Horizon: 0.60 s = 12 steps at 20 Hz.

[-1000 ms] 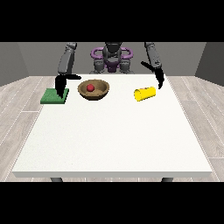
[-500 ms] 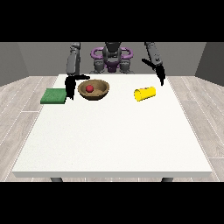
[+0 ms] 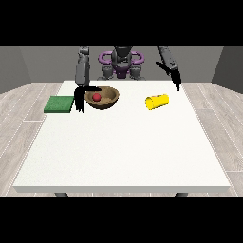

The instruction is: Pick the cup and pour the ball into the bowl, then pick the bowl and place it on the pad

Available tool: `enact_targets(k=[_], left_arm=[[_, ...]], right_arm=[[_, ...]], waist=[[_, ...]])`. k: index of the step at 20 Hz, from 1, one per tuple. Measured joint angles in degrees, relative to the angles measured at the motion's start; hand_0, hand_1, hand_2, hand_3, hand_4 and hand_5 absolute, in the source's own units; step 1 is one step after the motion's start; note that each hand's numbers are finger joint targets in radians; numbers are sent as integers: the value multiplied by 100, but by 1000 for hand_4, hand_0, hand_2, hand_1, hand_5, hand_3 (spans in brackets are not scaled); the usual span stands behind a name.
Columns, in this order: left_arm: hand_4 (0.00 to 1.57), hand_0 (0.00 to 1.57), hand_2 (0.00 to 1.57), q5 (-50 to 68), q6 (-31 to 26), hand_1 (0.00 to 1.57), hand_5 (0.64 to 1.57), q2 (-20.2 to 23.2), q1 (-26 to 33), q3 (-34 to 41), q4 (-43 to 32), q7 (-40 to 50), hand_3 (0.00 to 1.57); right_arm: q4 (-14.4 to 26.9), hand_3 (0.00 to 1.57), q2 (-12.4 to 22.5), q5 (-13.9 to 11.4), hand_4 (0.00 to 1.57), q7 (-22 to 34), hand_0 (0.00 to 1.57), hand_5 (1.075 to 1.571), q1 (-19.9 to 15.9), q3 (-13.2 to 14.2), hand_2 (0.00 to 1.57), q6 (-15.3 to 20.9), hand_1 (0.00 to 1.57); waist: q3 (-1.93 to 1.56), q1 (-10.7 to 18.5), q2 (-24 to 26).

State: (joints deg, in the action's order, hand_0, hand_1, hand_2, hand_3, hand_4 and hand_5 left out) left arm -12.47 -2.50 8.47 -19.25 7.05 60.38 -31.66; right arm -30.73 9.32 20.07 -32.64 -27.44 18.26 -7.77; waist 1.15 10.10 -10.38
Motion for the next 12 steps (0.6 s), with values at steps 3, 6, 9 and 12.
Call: enact_targets(k=[3,6,9,12], left_arm=[[0,0,0,-13,-89,0,708,28,-181,-75,128,17,0],[0,0,0,-56,-161,0,712,14,-357,-196,262,-44,0],[0,0,0,-89,-231,0,711,4,-514,-299,373,-78,0],[0,0,0,-128,-265,0,716,-20,-649,-389,448,-80,0]], right_arm=[[-88,1571,164,-383,1081,-101,1571,1538,191,-217,1571,506,1571],[-274,1571,547,-1018,1253,-395,1571,1562,465,-585,1571,1077,1571],[-427,1571,1020,-1545,1299,-562,1571,1566,686,-803,1571,1709,1571],[-547,1571,1375,-1891,1287,-425,1571,1570,783,-905,1571,2290,1571]], waist=[[141,223,-76],[268,531,-295],[333,820,-541],[350,1103,-704]])
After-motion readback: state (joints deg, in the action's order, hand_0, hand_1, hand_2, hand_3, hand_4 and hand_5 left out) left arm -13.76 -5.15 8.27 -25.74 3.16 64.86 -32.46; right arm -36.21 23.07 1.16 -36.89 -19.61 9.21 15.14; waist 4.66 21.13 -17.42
